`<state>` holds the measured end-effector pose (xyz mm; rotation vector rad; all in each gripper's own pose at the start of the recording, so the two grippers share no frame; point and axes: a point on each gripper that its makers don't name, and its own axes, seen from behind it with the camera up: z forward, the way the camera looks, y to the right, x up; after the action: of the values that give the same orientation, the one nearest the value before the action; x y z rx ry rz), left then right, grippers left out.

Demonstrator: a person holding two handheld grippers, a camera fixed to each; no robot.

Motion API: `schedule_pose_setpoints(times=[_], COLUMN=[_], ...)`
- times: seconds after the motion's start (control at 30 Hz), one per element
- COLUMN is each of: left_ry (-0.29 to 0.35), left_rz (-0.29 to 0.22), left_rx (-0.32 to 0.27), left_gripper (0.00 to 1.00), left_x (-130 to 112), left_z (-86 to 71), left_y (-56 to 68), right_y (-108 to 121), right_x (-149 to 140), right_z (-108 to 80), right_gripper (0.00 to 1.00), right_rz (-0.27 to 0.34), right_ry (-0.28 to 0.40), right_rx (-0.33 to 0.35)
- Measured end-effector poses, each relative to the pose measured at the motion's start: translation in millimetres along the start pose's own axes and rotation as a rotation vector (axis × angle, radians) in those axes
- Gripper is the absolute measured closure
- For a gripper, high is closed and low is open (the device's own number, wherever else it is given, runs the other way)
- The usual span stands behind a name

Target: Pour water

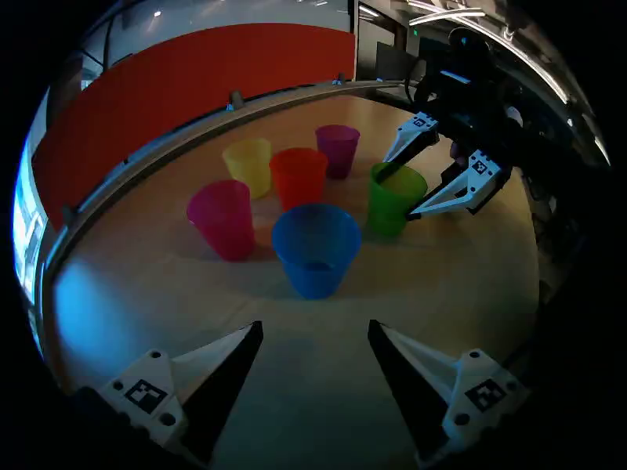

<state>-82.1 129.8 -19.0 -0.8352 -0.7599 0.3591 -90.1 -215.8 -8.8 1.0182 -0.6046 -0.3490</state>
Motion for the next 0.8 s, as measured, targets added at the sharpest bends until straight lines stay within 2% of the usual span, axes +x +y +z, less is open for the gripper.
schedule_pose_setpoints(times=[0.17,0.37,0.67,0.8], left_ry=[0.008,0.018,0.059,0.090], left_rz=[-0.006,-0.013,-0.052,-0.065], left_rx=[0.004,0.020,0.067,0.104], left_gripper=[0.00,0.00,0.00,0.00], left_x=[2,1,0,1], left_z=[-2.8,-10.5,-26.7,-36.5], left_y=[0.9,-0.9,-7.1,-10.2], right_y=[1,2,0,-1], right_x=[-1,-9,-16,-20], right_z=[-2.1,-11.9,-42.5,-58.9], right_gripper=[0.01,0.01,0.00,0.00], right_rz=[0.025,0.034,0.043,0.053], right_ry=[0.005,-0.008,0.019,0.036], right_rx=[-0.015,-0.039,-0.089,-0.119])
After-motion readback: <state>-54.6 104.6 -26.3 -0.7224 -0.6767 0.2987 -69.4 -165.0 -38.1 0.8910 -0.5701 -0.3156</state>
